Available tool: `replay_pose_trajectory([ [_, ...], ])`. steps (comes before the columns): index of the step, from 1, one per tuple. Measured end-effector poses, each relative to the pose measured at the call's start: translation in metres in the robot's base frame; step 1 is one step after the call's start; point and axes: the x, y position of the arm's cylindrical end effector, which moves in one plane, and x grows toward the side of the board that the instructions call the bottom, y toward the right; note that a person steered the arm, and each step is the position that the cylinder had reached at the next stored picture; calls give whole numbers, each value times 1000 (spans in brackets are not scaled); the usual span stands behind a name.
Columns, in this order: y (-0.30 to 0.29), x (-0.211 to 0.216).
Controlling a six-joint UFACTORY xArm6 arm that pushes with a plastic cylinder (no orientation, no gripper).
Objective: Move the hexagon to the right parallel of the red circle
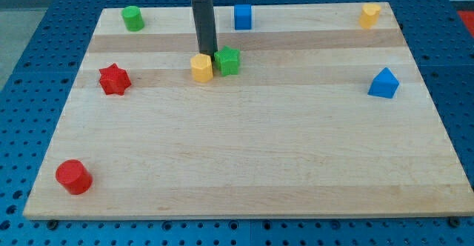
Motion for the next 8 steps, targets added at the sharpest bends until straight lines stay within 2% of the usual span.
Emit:
replay_pose_trajectory([
  [1, 0, 26],
  [5, -50, 20],
  [7, -47, 34],
  [8, -36, 55],
])
